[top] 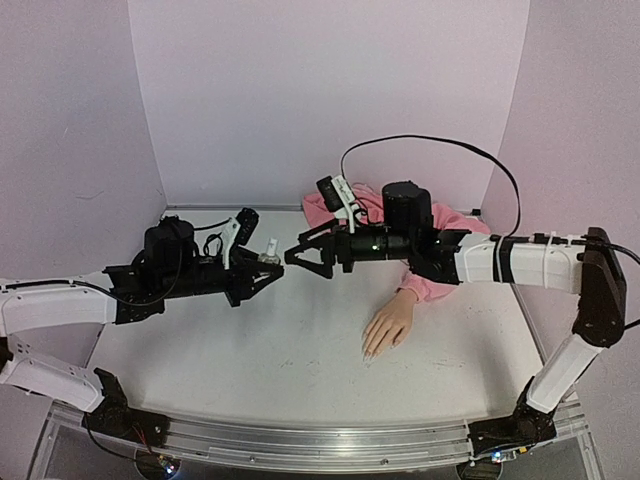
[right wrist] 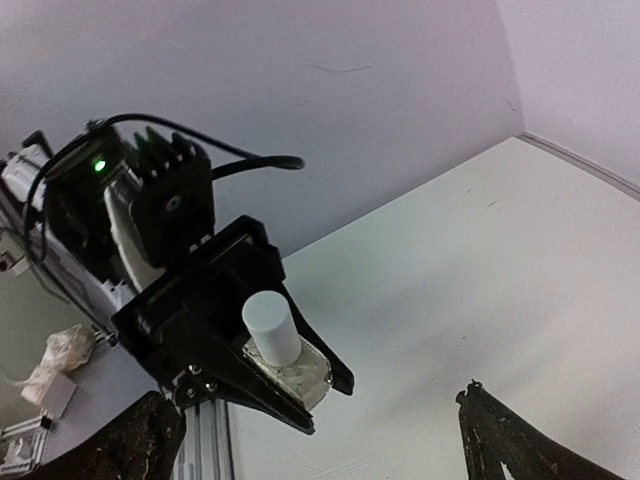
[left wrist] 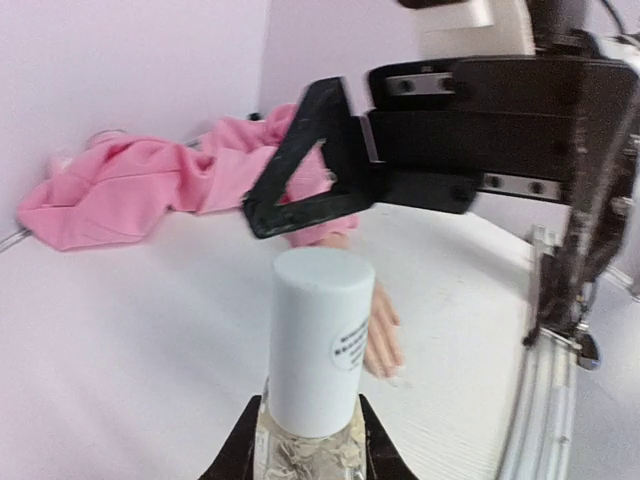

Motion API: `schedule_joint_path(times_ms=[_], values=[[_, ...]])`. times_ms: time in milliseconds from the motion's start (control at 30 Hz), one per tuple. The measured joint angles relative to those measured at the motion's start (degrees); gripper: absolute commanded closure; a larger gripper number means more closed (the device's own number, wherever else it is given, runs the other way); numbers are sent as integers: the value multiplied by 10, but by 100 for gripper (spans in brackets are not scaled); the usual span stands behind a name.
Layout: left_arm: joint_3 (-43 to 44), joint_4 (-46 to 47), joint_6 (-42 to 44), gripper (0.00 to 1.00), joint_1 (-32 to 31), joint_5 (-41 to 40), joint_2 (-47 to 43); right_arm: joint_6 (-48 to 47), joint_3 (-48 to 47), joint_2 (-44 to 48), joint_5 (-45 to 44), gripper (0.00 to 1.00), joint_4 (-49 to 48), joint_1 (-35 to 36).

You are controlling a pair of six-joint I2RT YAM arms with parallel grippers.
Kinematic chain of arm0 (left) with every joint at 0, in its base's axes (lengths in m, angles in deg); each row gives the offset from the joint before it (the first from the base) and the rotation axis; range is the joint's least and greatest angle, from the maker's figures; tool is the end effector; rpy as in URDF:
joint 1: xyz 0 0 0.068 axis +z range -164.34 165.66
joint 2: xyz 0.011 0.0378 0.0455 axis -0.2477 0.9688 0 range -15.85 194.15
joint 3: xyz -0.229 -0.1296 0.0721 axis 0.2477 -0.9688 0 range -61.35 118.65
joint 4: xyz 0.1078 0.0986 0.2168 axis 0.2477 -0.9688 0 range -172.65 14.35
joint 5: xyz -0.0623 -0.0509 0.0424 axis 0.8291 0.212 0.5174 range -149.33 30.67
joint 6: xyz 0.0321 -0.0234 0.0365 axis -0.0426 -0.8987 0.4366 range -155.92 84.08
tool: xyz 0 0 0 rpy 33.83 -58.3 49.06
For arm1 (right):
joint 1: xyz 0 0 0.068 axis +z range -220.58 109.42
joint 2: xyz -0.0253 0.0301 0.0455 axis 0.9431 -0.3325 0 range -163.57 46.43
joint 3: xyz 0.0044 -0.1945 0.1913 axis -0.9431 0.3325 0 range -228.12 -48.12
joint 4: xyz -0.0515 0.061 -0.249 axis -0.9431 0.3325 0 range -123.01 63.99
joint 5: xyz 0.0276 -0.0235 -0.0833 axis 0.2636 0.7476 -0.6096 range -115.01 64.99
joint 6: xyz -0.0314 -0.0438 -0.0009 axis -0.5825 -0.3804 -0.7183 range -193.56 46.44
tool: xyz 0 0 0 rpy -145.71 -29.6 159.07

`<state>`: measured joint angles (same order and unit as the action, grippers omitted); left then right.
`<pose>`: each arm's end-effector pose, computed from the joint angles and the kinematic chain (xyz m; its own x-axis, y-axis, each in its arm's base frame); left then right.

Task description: Paint the nails

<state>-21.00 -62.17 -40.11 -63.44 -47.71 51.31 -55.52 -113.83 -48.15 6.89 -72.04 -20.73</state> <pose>0.1708 -0.2082 0.2748 -0.2139 0.1377 -0.9671 0.8553 0.5046 -0.1173 0.2352 0.3081 0.3293 -0.1967 0.1746 -0.9648 -0.9711 0.1006 0.2162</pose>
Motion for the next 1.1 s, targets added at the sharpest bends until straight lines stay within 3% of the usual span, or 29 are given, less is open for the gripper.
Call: schedule_joint_path(times_ms=[133,233,367,600,967,1100], values=[[13,-1,-26,100,7,158,4,-13,-1,-5,111,6,-1,-21],[39,1,-46,100,5,263,23,-2,-3,-19,181,19,-32,-22],[53,5,-61,100,5,328,42,24,-3,-29,233,38,-80,-20],[58,5,-76,100,5,379,72,76,5,-30,276,64,-168,-19],[73,6,-80,100,5,389,79,104,10,-37,304,66,-207,-17],[73,5,-81,100,5,392,79,105,13,-39,311,100,-212,-16]])
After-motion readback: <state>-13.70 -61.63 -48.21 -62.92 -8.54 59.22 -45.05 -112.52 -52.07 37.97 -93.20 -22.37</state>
